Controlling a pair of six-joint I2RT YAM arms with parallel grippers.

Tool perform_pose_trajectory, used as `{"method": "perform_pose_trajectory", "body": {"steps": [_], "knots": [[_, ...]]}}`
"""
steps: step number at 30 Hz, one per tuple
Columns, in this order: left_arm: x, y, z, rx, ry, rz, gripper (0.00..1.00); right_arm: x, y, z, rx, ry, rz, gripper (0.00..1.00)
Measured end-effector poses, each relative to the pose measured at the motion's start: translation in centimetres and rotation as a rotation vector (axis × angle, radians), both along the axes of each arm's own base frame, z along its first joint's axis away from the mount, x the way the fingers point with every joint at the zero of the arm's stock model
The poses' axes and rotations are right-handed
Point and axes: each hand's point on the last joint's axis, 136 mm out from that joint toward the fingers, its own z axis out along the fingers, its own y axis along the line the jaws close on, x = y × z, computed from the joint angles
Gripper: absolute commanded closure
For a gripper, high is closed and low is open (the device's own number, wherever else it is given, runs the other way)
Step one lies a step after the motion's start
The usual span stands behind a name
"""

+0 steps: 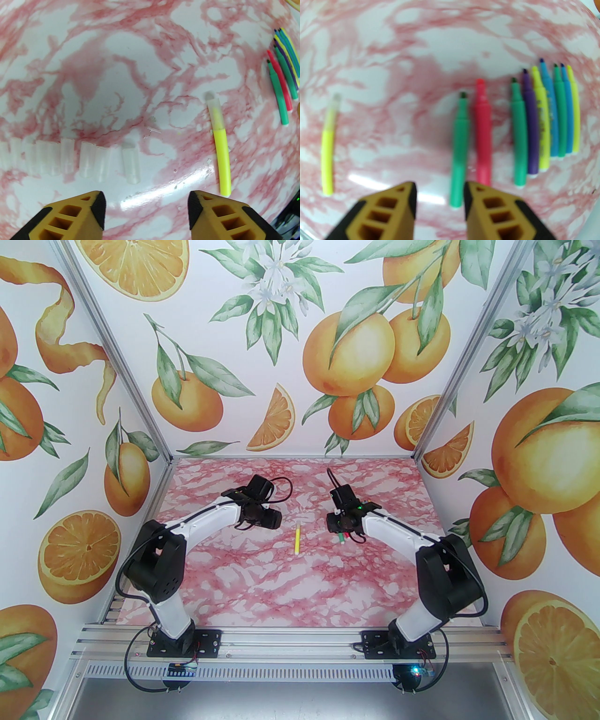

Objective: Open the pen caps

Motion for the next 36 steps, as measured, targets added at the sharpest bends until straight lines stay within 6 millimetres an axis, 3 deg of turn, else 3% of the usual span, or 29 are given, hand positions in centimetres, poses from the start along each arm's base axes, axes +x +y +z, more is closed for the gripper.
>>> {"method": "perform_pose_trajectory", "body": {"steps": [7,13,22,36], "knots": [[0.0,2.2,2.1,-0.05,-0.075,0.064,0.28,-1.7,5.1,0.7,0.086,-0.019,0.123,0.55],[-0.2,5.3,1.0,-0.052,-0.064,0.151,0.28,-2.3,7.8,0.1,0.14,-0.011,0.147,0.54],[-0.9,7.4,0.8,-0.061,-0.075,0.201,0.27,-3.0,9.6,-2.6,0.135,0.054,0.152,0.53],[-1.1,8.3,1.0,-0.088,-0.1,0.237,0.25,-3.2,11.6,-4.8,0.121,0.113,0.166,0.53]]}}
